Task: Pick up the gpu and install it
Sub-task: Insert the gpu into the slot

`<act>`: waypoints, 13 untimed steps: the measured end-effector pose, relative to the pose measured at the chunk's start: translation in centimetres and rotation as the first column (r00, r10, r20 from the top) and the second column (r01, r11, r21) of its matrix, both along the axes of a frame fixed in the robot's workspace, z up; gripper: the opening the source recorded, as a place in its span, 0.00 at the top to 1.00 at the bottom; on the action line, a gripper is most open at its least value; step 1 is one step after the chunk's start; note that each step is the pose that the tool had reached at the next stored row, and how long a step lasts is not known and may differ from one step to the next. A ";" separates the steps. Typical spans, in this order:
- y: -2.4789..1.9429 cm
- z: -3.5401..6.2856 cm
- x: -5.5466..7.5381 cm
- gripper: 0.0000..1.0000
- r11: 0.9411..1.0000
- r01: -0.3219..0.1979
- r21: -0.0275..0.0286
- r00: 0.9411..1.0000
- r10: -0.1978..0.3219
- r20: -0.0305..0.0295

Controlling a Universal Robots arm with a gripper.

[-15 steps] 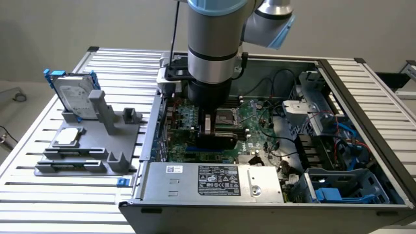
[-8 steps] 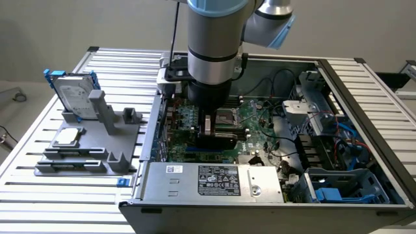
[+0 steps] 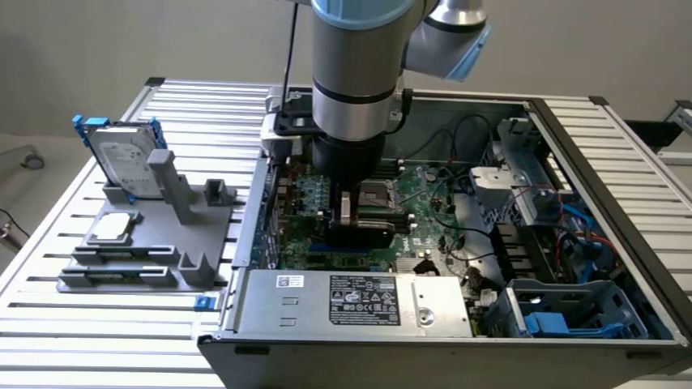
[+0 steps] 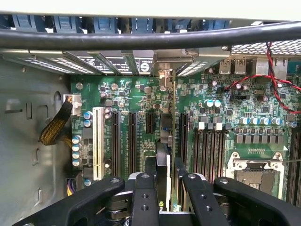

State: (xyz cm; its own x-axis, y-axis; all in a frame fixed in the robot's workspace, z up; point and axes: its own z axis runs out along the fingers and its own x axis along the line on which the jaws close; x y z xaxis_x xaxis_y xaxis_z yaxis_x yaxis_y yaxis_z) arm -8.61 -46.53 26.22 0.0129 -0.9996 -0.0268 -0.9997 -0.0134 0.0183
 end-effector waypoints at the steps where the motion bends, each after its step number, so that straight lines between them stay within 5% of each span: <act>1: -0.02 0.00 0.0 0.74 1.000 0.000 0.000 1.000 0.000 0.000; 13: -0.07 -0.03 0.0 0.74 1.000 -0.017 0.000 1.000 0.017 0.000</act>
